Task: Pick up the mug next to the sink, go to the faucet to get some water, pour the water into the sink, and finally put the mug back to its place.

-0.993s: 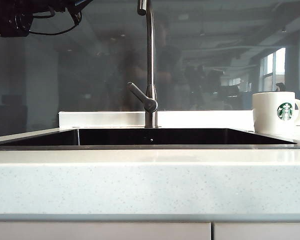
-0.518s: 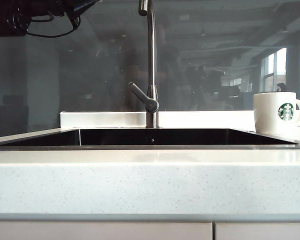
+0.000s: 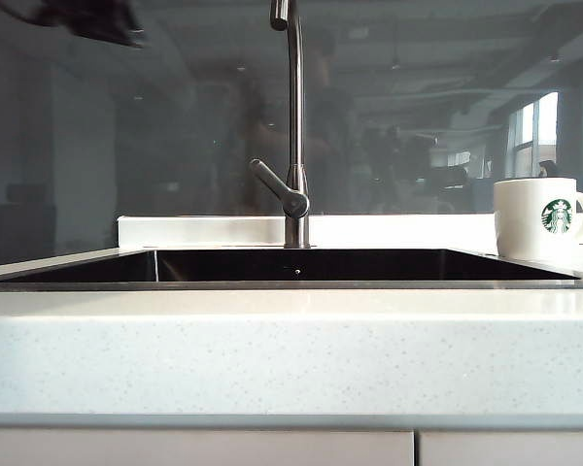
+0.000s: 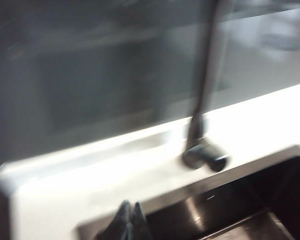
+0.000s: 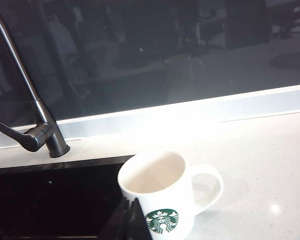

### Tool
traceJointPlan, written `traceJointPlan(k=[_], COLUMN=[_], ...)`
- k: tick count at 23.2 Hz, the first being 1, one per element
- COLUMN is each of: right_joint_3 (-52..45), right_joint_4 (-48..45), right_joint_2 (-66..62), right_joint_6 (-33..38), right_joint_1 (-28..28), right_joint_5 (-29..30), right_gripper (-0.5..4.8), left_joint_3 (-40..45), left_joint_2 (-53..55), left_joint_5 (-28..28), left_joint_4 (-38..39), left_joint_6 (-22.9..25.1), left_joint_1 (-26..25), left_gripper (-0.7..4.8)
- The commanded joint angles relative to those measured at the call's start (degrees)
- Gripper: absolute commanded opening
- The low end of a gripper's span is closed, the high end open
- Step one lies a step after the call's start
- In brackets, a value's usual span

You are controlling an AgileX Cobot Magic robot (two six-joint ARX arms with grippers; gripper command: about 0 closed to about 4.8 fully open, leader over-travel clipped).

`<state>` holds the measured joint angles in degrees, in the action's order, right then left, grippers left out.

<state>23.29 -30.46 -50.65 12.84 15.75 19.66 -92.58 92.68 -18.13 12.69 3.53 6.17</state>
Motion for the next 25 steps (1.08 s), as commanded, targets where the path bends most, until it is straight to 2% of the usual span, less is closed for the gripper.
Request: traceJointPlan(k=[1, 5, 8, 12, 17, 20, 25], right_joint_3=[0.31, 0.31, 0.31, 0.33, 0.31, 0.31, 0.31], right_joint_4=[-1.03, -0.70, -0.37, -0.17, 1.53, 1.97, 1.97], right_joint_2=[-0.24, -0.63, -0.57, -0.72, -1.01, -1.05, -1.16], right_joint_6=[0.24, 0.24, 0.24, 0.24, 0.24, 0.24, 0.24], right_joint_1=[0.02, 0.02, 0.09, 0.00, 0.02, 0.02, 0.02], right_joint_5=[-0.17, -0.22, -0.26, -0.22, -0.22, -0.22, -0.22], right_gripper=[-0.01, -0.01, -0.01, -0.01, -0.01, -0.01, -0.01], left_joint_3=[6.49, 18.36, 27.04, 41.57, 52.92, 63.67, 81.29], left_joint_2=[-10.05, -19.39, -24.92, -35.17, -44.11, -54.23, -73.96], left_joint_5=[4.96, 8.48, 8.63, 9.09, 9.86, 15.69, 16.85], left_joint_4=[-8.33, -13.09, -17.68, -22.80, -24.90, -26.56, -29.94], left_joint_6=[-2.03, -2.14, -3.67, -8.44, -8.50, -8.50, -8.52], left_joint_1=[0.57, -0.07, -1.92, -5.99, -8.11, -8.35, -8.20], left_gripper=[-0.03, -0.03, -0.03, -0.03, -0.03, -0.03, -0.03])
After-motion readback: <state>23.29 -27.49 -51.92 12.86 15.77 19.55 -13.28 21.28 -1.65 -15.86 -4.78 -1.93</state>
